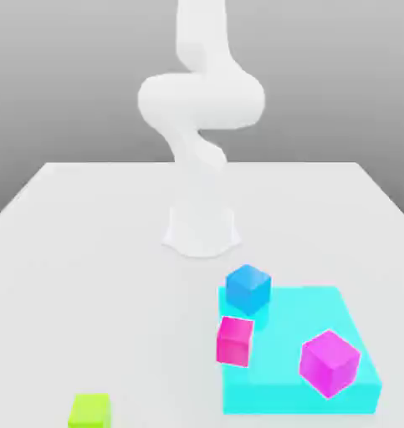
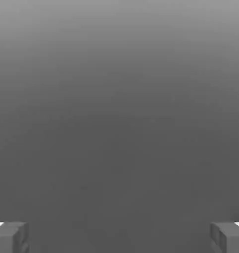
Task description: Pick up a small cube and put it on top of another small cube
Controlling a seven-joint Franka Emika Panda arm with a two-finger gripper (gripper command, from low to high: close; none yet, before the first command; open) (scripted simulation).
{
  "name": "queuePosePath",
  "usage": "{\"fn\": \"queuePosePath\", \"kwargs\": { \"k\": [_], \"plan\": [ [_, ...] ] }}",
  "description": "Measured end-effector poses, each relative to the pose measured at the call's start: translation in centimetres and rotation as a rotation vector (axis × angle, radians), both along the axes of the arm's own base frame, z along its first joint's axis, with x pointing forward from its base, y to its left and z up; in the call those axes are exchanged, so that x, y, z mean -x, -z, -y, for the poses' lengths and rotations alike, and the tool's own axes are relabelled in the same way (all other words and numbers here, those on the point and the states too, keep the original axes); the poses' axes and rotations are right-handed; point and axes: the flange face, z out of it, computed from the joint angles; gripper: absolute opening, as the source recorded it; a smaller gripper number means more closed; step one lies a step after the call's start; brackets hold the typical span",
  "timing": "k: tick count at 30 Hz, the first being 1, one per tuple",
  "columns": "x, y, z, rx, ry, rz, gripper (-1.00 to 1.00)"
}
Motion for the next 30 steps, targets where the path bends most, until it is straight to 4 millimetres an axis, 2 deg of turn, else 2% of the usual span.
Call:
{"fn": "queuePosePath", "kwargs": {
  "k": [3,7,11,15,22,30],
  "plan": [
    [-3.8,4.3,1.4,-0.015,-0.017,-0.081,0.0],
    [-7.9,10.4,3.1,-0.03,-0.032,-0.181,0.0],
    [-11.0,17.0,4.9,-0.039,-0.039,-0.28,0.0],
    [-13.0,23.9,6.6,-0.041,-0.041,-0.378,0.0],
    [-14.0,36.3,10.1,-0.023,-0.029,-0.549,0.0],
    [-11.8,49.5,13.6,0.028,-0.017,-0.725,0.0]
  ]
}}
